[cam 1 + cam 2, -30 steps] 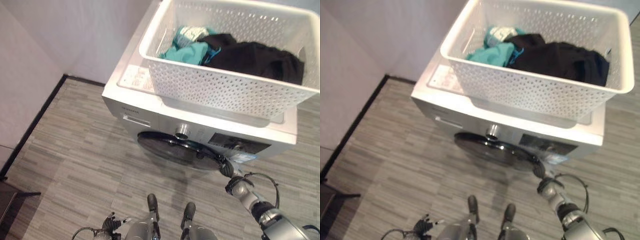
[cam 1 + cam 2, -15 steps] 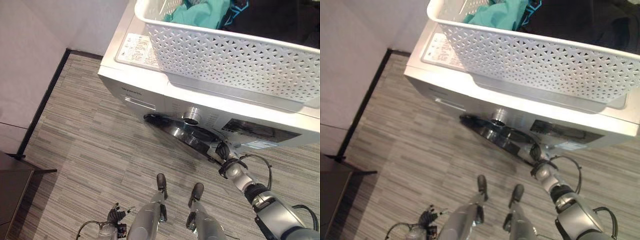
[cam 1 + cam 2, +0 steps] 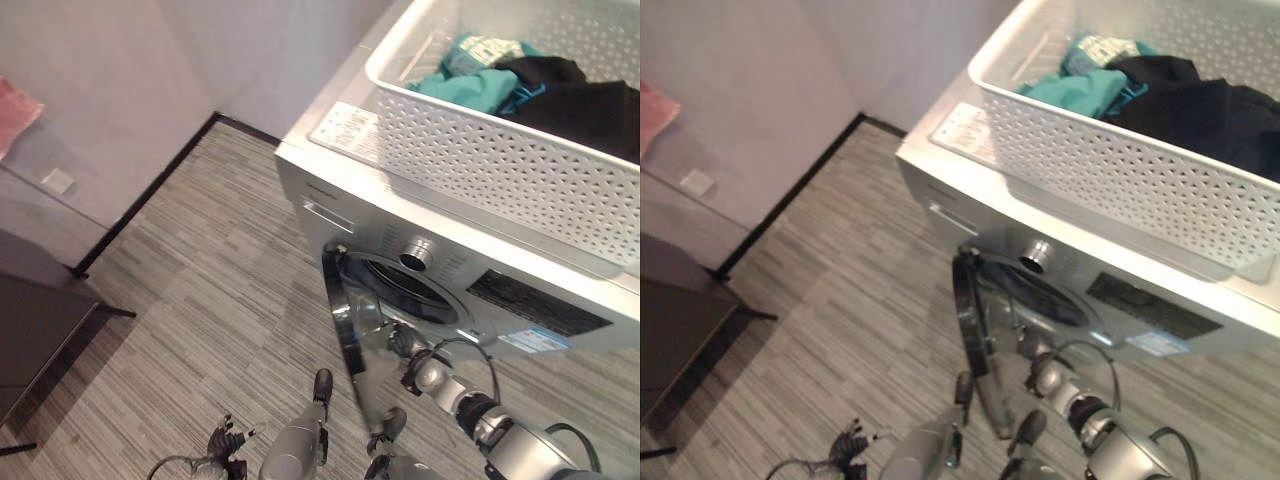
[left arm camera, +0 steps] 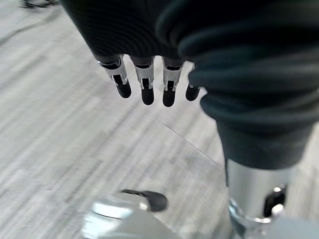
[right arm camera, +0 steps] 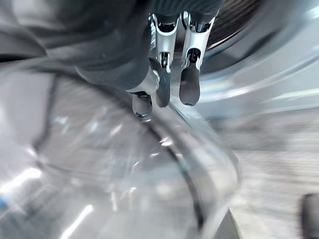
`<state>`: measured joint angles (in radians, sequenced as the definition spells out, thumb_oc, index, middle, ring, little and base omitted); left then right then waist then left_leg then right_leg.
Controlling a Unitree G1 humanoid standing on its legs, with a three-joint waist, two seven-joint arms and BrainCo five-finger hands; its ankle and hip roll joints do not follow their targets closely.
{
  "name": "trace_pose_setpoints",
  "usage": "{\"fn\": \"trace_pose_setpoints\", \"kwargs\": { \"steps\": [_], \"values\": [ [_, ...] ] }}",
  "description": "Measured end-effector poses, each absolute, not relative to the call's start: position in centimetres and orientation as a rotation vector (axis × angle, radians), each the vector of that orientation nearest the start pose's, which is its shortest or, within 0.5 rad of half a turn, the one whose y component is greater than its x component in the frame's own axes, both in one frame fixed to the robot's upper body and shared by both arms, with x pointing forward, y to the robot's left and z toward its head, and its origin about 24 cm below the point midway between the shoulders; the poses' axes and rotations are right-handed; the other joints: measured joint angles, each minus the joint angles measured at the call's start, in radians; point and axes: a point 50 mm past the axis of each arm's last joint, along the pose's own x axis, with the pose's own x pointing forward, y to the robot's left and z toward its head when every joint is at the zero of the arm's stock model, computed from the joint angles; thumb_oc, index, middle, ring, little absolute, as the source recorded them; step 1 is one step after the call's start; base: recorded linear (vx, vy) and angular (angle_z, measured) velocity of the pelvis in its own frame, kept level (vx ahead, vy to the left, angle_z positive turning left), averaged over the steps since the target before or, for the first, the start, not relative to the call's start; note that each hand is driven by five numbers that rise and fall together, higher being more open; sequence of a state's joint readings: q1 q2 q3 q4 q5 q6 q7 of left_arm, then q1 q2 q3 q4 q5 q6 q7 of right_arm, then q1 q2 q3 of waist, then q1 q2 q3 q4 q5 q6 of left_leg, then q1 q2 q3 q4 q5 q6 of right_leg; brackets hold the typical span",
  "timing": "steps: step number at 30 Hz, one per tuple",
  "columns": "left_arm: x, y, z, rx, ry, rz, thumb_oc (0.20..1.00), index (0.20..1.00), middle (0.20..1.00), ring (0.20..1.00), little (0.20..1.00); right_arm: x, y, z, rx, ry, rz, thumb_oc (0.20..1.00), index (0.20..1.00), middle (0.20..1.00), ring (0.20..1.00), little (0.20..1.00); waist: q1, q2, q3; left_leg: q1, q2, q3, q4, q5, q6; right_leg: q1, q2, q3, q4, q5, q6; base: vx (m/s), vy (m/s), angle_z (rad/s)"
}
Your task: Grab the laundry basket,head to the washer,open it,put in the laundry and shut it.
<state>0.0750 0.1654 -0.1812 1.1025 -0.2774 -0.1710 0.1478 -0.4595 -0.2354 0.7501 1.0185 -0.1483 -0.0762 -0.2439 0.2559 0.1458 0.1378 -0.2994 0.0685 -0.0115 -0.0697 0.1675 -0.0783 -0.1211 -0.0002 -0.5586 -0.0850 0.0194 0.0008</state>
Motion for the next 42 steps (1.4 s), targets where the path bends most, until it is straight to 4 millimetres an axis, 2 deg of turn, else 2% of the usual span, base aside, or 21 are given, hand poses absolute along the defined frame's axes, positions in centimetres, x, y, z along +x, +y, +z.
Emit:
{"fn": "trace_pose_setpoints", "kwargs": {
  "steps": [1,2,6,11,13,14,15,16,18,19,20,21,22,23,25,27,31,35,37,40,42],
  "values": [
    [9.4,20.3,-15.8,0.072,1.017,0.237,1.0,1.0,1.0,1.0,1.0,27.6,-13.4,-6.9,-0.896,0.394,0.346,0.322,0.322,0.322,0.322,0.322,-0.001,0.004,-0.006,-0.003,0.003,-0.011,-0.004,0.001,-0.002,0.005,-0.002,-0.014,0.0,-0.006,0.0,-0.06,-0.086,0.46],
    [8.9,20.7,-15.6,0.078,1.005,0.238,1.0,1.0,1.0,1.0,1.0,27.7,-13.4,-6.8,-0.884,0.4,0.351,1.0,1.0,1.0,1.0,1.0,0.019,-0.005,-0.011,-0.008,-0.003,-0.037,-0.001,0.002,-0.007,0.014,0.003,-0.03,0.0,-0.011,0.002,-0.09,-0.123,0.51],
    [10.2,21.5,-14.0,0.103,0.886,0.203,1.0,1.0,1.0,1.0,1.0,27.9,-14.3,-6.7,-0.902,0.405,0.338,1.0,1.0,1.0,1.0,1.0,0.038,-0.016,-0.019,-0.036,-0.008,-0.115,-0.003,0.02,-0.031,0.02,0.014,-0.113,0.001,-0.028,-0.007,-0.05,-0.079,0.55],
    [15.1,24.2,-6.2,0.257,0.476,0.074,1.0,1.0,1.0,1.0,1.0,28.3,-18.9,-6.5,-0.933,0.49,0.198,1.0,1.0,1.0,1.0,1.0,0.11,-0.009,-0.016,-0.073,-0.006,-0.204,-0.006,0.038,-0.074,0.032,0.039,-0.238,0.014,-0.061,-0.024,-0.06,-0.058,0.69],
    [16.4,25.8,-4.1,0.321,0.392,0.081,1.0,1.0,1.0,1.0,1.0,28.2,-20.2,-6.5,-0.924,0.52,0.131,1.0,1.0,1.0,1.0,1.0,0.114,-0.005,-0.014,-0.105,-0.001,-0.138,0.014,-0.038,-0.08,0.033,0.029,-0.291,0.011,-0.064,-0.025,-0.06,0.062,0.72],
    [17.1,26.7,-3.4,0.325,0.362,0.124,1.0,1.0,1.0,1.0,1.0,28.2,-21.0,-6.4,-0.938,0.531,0.111,1.0,1.0,1.0,1.0,1.0,0.113,-0.009,-0.009,-0.109,0.01,-0.042,0.015,-0.06,-0.094,0.032,0.0,-0.325,0.007,-0.064,-0.028,-0.08,0.081,0.82],
    [17.3,27.4,-2.9,0.329,0.344,0.153,1.0,1.0,1.0,1.0,1.0,28.2,-21.3,-6.3,-0.947,0.535,0.105,1.0,1.0,1.0,1.0,1.0,0.106,-0.019,-0.002,-0.107,0.01,0.092,0.015,-0.052,-0.098,0.032,-0.034,-0.336,0.01,-0.068,-0.03,-0.08,0.116,0.74],
    [17.0,28.1,-2.6,0.32,0.337,0.198,1.0,1.0,1.0,1.0,1.0,28.3,-21.2,-6.3,-0.954,0.535,0.111,1.0,1.0,1.0,1.0,1.0,0.089,-0.021,0.0,-0.092,0.003,0.125,0.016,-0.014,-0.098,0.028,-0.058,-0.328,0.02,-0.071,-0.022,-0.09,0.098,0.24],
    [16.1,28.2,-3.2,0.31,0.367,0.205,1.0,1.0,1.0,1.0,1.0,29.0,-20.9,-5.7,-0.961,0.512,0.12,1.0,1.0,1.0,1.0,1.0,0.103,-0.005,-0.001,-0.071,0.02,0.1,0.06,0.072,-0.078,-0.019,-0.073,-0.267,0.083,-0.086,0.001,0.05,-0.056,-0.53],
    [16.2,27.8,-3.4,0.309,0.374,0.185,1.0,1.0,1.0,1.0,1.0,29.2,-21.2,-5.5,-0.967,0.507,0.11,1.0,1.0,1.0,1.0,1.0,0.1,0.016,0.001,-0.075,0.027,0.087,0.063,0.048,-0.057,-0.032,-0.066,-0.253,0.126,-0.097,0.006,0.06,-0.085,-0.01],
    [17.8,26.9,-2.8,0.306,0.329,0.144,1.0,1.0,1.0,1.0,1.0,29.2,-22.1,-5.2,-0.98,0.508,0.092,1.0,1.0,1.0,1.0,1.0,0.055,0.053,0.006,-0.123,0.019,0.025,0.126,0.018,-0.013,-0.058,-0.063,-0.114,0.24,-0.136,-0.015,0.01,-0.032,1.31],
    [19.8,25.9,-1.7,0.309,0.265,0.092,1.0,1.0,1.0,1.0,1.0,28.8,-23.4,-5.1,-1.002,0.521,0.071,1.0,1.0,1.0,1.0,1.0,-0.004,0.094,0.009,-0.153,-0.006,-0.052,0.19,0.001,0.018,-0.093,-0.052,0.098,0.364,-0.183,-0.03,-0.07,0.023,1.97],
    [21.8,25.4,0.0,0.328,0.187,0.056,1.0,1.0,1.0,1.0,1.0,28.8,-24.1,-4.9,-1.038,0.529,0.075,1.0,1.0,1.0,1.0,1.0,-0.016,0.094,0.02,-0.163,-0.021,-0.087,0.2,0.001,0.021,-0.15,-0.024,0.342,0.446,-0.252,-0.024,-0.03,0.009,1.92],
    [22.9,25.8,1.9,0.358,0.116,0.05,1.0,1.0,1.0,1.0,1.0,29.2,-24.1,-4.6,-1.033,0.531,0.074,1.0,1.0,1.0,1.0,1.0,-0.022,0.069,0.032,-0.154,-0.028,-0.109,0.164,-0.027,-0.001,-0.164,-0.004,0.476,0.458,-0.299,0.044,-0.05,-0.037,1.19],
    [22.4,26.0,3.2,0.349,0.065,0.058,1.0,1.0,1.0,1.0,1.0,30.6,-23.5,-3.5,-0.97,0.499,0.03,1.0,1.0,1.0,1.0,1.0,0.028,0.039,0.038,-0.138,-0.029,-0.1,0.1,-0.029,-0.049,-0.225,-0.028,0.409,0.533,-0.298,-0.003,-0.06,-0.133,0.56],
    [20.9,25.3,2.8,0.321,0.084,0.024,1.0,1.0,1.0,1.0,1.0,32.1,-22.6,-2.0,-0.92,0.44,-0.007,1.0,1.0,1.0,1.0,1.0,0.031,0.064,0.056,-0.152,-0.009,-0.098,0.096,-0.118,-0.121,-0.186,-0.03,0.347,0.454,-0.266,-0.032,-0.04,-0.131,0.58],
    [20.6,24.3,3.5,0.253,0.069,-0.065,1.0,1.0,1.0,1.0,1.0,33.1,-21.0,-1.3,-0.888,0.397,-0.001,1.0,1.0,1.0,1.0,1.0,0.066,0.078,0.063,-0.119,-0.005,-0.111,0.075,-0.11,-0.093,-0.164,-0.003,0.279,0.383,-0.231,-0.051,0.01,-0.032,0.49],
    [20.3,23.2,3.3,0.264,0.131,-0.282,1.0,1.0,1.0,1.0,1.0,34.2,-15.5,-0.4,-0.785,0.276,0.123,1.0,1.0,1.0,1.0,1.0,0.059,0.063,0.077,-0.12,0.009,-0.144,0.09,-0.073,-0.065,-0.165,0.023,0.281,0.391,-0.236,-0.066,0.03,0.015,-0.1],
    [20.6,22.8,3.7,0.303,0.142,-0.378,1.0,1.0,1.0,1.0,1.0,33.5,-13.1,-1.1,-0.75,0.248,0.204,1.0,1.0,1.0,1.0,1.0,0.055,0.058,0.08,-0.115,0.011,-0.157,0.103,0.006,-0.043,-0.168,0.035,0.307,0.396,-0.241,-0.058,0.08,0.089,-0.36],
    [21.7,23.1,3.9,0.349,0.159,-0.437,1.0,1.0,1.0,1.0,1.0,31.2,-11.4,-3.0,-0.675,0.27,0.288,1.0,1.0,1.0,1.0,1.0,0.011,0.013,0.102,-0.098,-0.003,-0.121,0.099,0.004,-0.037,-0.172,0.011,0.358,0.385,-0.239,-0.036,0.12,0.106,-0.39],
    [22.5,23.9,3.5,0.383,0.182,-0.423,1.0,1.0,1.0,1.0,1.0,28.7,-12.0,-5.4,-0.639,0.348,0.313,1.0,1.0,1.0,1.0,1.0,-0.037,-0.011,0.111,-0.048,-0.008,-0.081,0.09,-0.01,-0.016,-0.113,0.002,0.37,0.335,-0.216,0.001,0.15,0.103,-0.49]
  ]
}}
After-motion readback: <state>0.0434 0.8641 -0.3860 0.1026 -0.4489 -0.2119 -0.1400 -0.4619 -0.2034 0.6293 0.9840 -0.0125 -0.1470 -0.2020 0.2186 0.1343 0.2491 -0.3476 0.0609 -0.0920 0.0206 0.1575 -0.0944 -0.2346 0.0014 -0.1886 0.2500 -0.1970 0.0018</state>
